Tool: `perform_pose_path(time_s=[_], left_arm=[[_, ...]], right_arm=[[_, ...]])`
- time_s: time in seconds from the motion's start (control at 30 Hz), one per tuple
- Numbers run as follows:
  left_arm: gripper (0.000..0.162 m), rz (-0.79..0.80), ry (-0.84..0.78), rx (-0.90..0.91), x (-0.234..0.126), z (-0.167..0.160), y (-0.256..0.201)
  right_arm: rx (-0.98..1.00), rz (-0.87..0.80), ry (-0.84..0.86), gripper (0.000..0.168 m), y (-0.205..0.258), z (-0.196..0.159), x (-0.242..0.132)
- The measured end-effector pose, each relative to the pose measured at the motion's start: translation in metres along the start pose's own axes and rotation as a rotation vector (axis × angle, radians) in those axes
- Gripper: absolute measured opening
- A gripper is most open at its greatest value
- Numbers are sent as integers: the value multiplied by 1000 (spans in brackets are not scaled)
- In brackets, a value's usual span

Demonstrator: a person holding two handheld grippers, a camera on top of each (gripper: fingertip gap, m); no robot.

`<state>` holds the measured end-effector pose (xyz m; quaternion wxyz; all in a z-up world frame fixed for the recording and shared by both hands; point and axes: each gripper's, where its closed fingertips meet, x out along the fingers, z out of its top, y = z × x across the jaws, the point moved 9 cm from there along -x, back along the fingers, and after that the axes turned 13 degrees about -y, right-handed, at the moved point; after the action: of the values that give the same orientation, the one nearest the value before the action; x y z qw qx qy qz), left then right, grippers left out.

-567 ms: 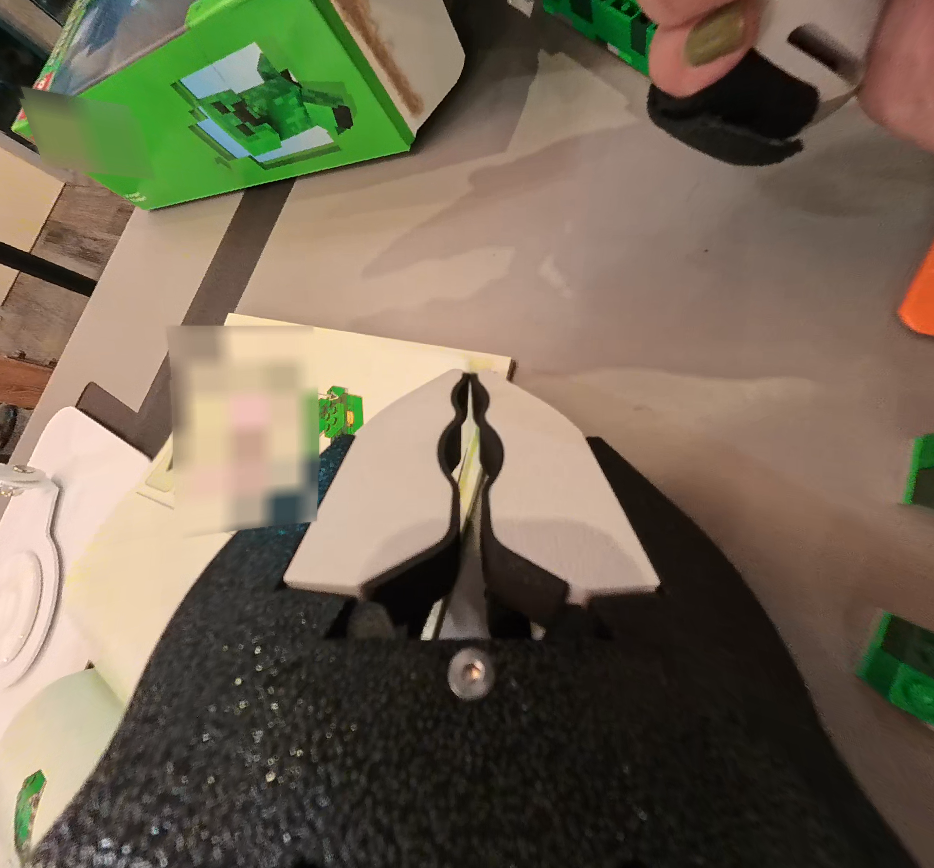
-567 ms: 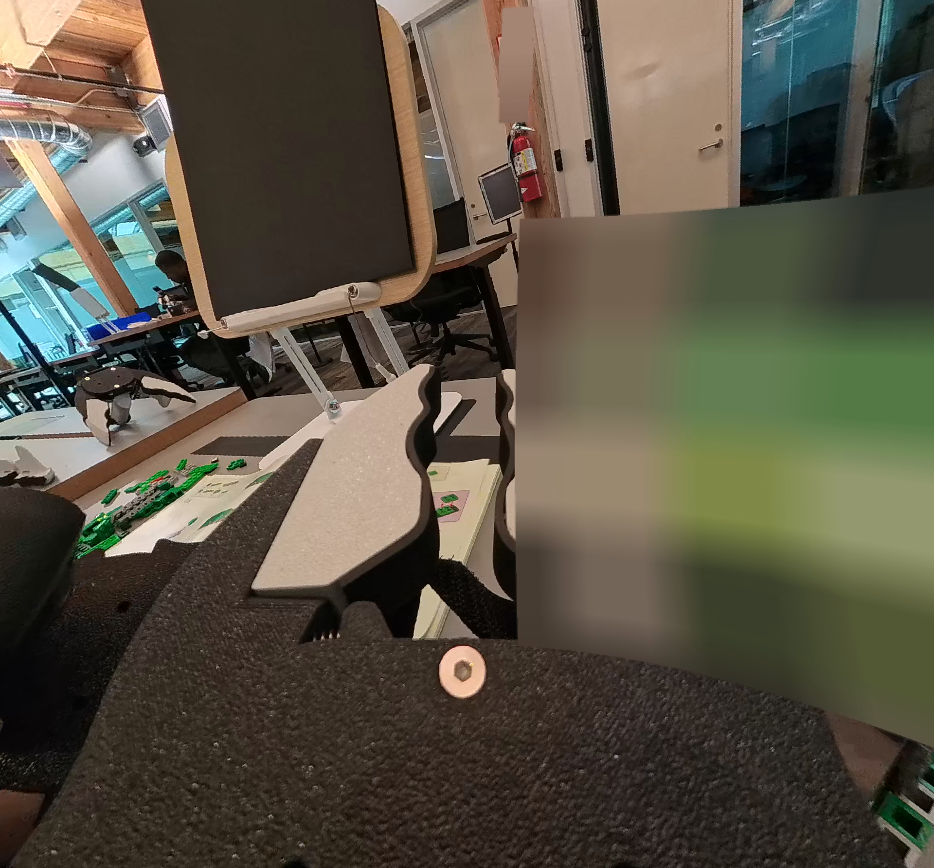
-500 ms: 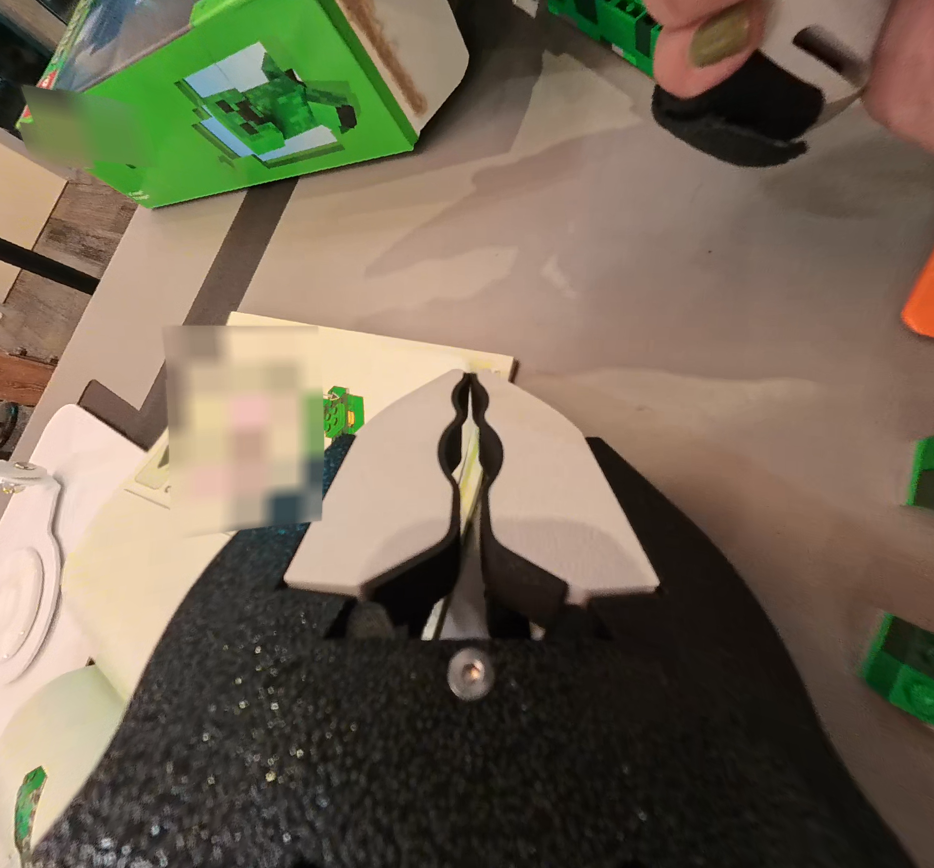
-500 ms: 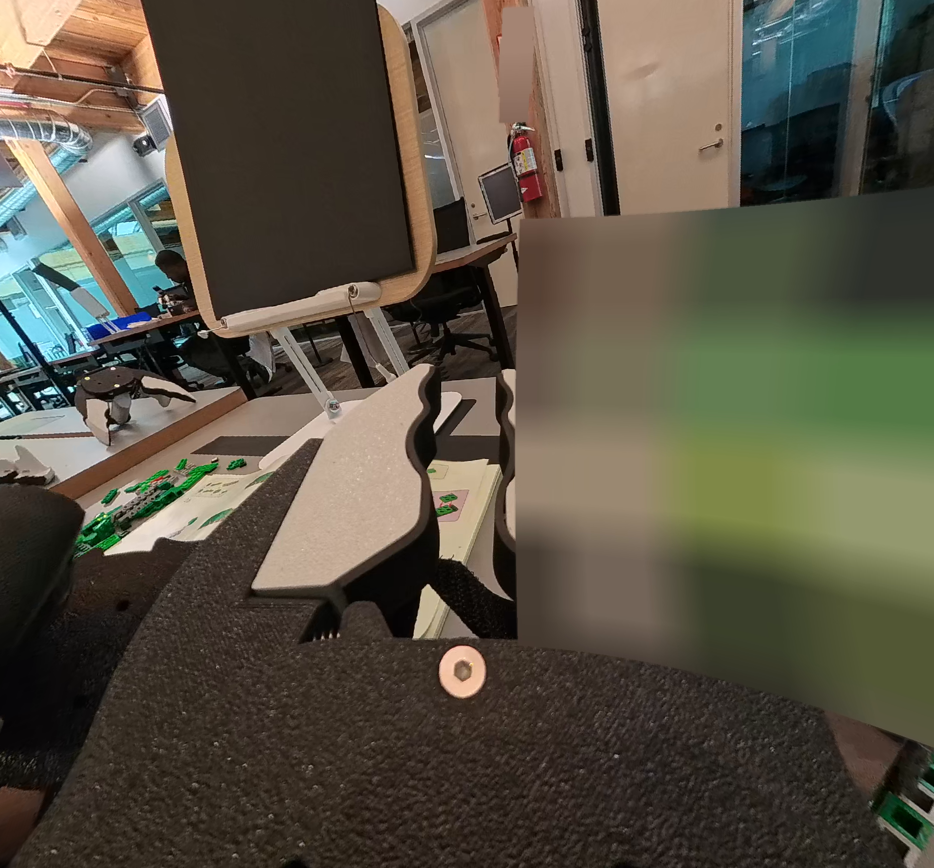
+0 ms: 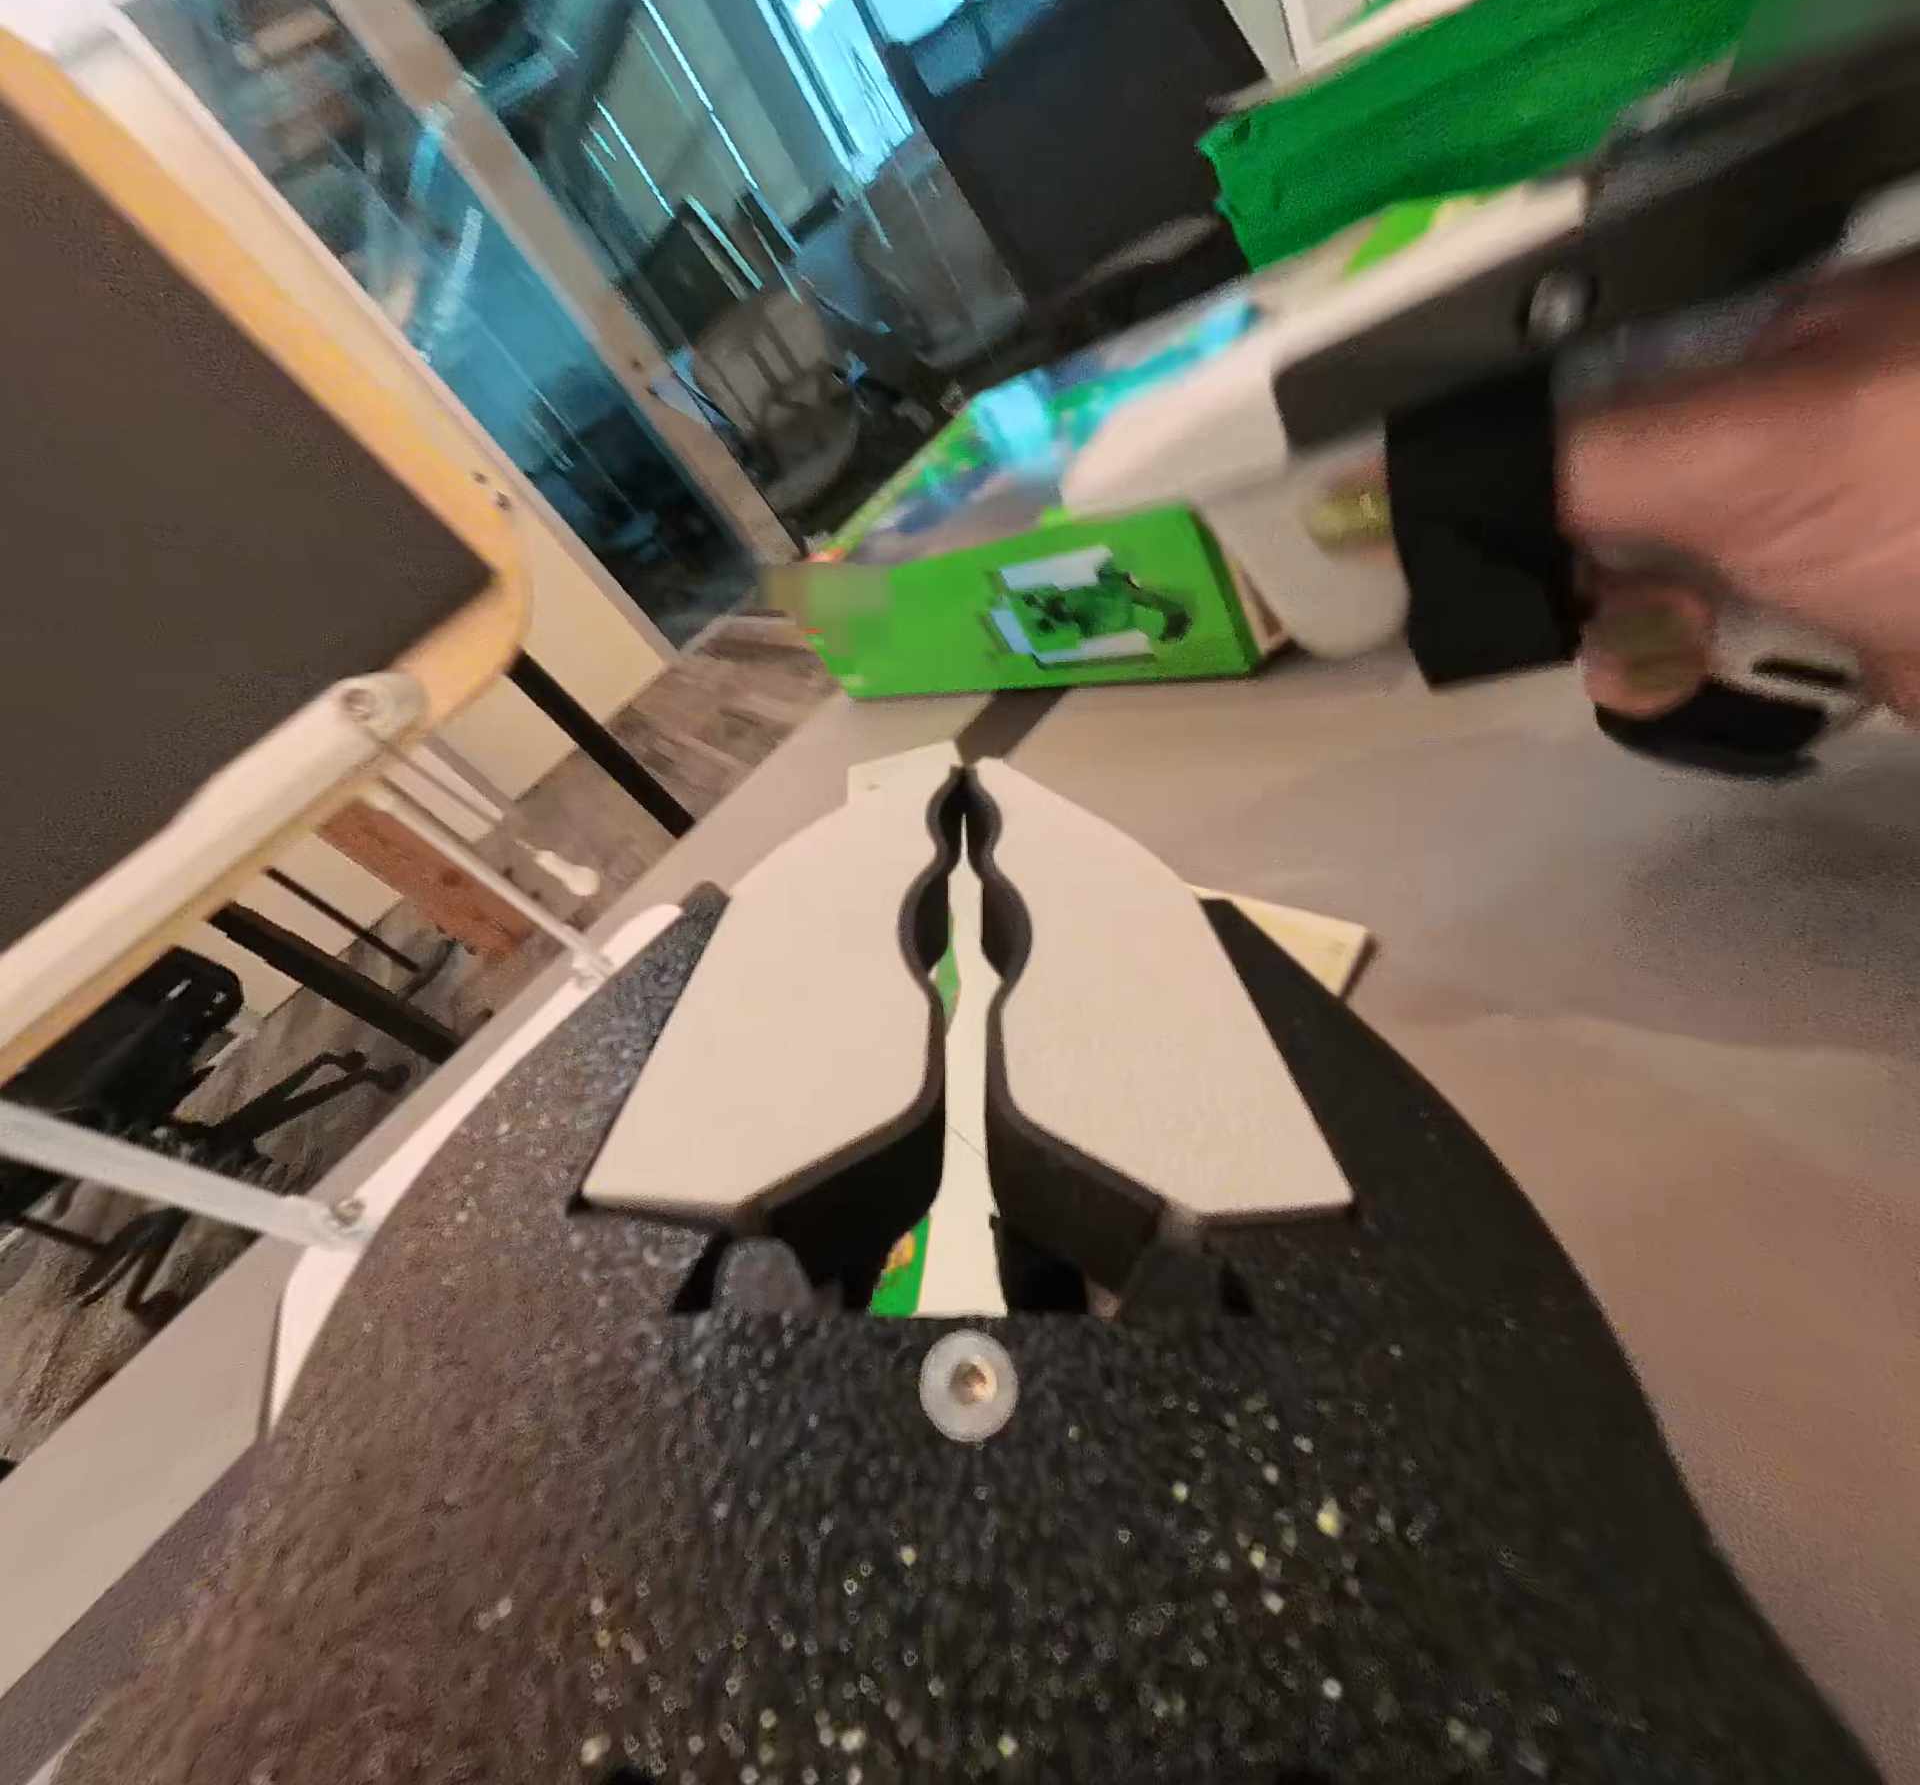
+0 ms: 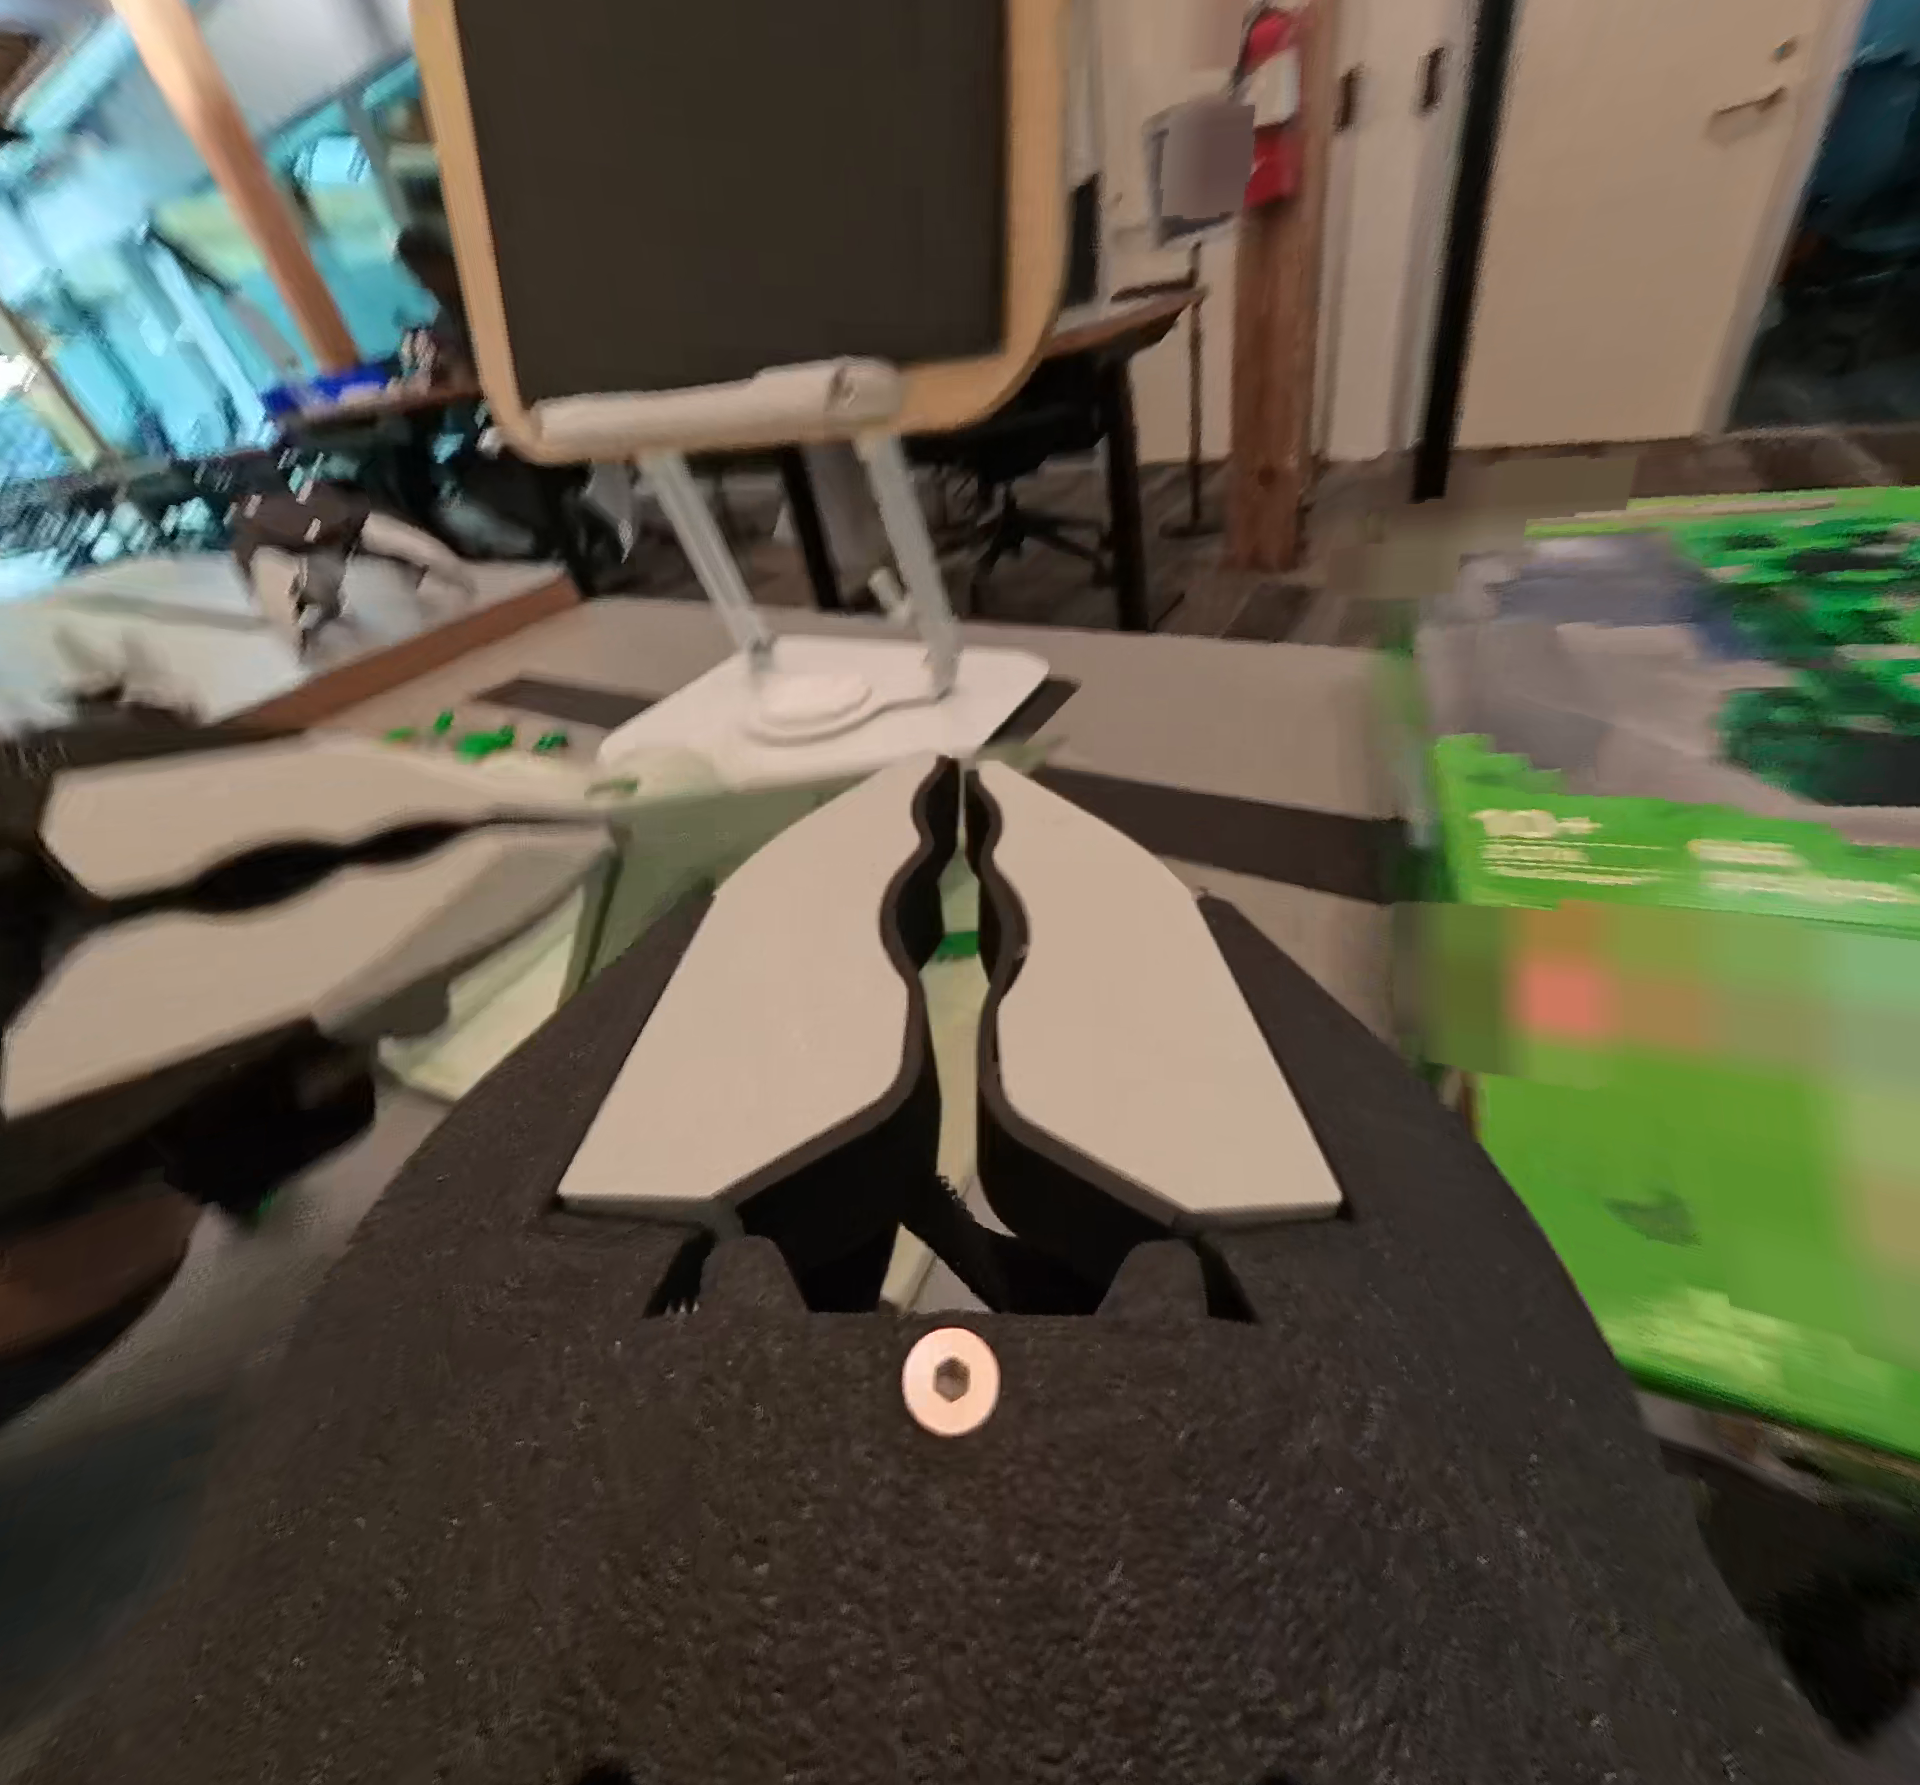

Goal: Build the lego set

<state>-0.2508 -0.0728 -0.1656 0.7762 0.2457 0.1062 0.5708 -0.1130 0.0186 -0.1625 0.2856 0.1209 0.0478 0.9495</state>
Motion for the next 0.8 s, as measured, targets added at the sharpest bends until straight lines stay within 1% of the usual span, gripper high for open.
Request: perform_pose_path(time_s=[0.07, 0.17, 0.23, 0.33, 0.4, 0.57, 0.73, 0.8], left_arm=[[0, 33, -54, -21, -8, 6, 9], [0, 13, -105, -84, -17, 10, 15], [0, 3, -98, -108, -20, 10, 18], [0, -7, -75, -117, -24, 9, 23], [0, -16, -58, -135, -26, 9, 25], [0, -81, -49, -256, -28, 7, 30], [10, -179, 24, -414, -22, -2, 31], [15, -216, 33, -437, -21, -3, 31]], right_arm=[[-5, 81, 132, 0, 11, -12, 11], [-24, 198, 336, 0, 29, -34, 24], [-65, 225, 408, 0, 41, -43, 31], [-101, 238, 439, 0, 52, -50, 37], [-80, 239, 438, 0, 55, -51, 39], [-24, 219, 386, 0, 53, -48, 39], [-8, 207, 393, 0, 53, -52, 41], [25, 192, 416, 0, 52, -55, 41]])
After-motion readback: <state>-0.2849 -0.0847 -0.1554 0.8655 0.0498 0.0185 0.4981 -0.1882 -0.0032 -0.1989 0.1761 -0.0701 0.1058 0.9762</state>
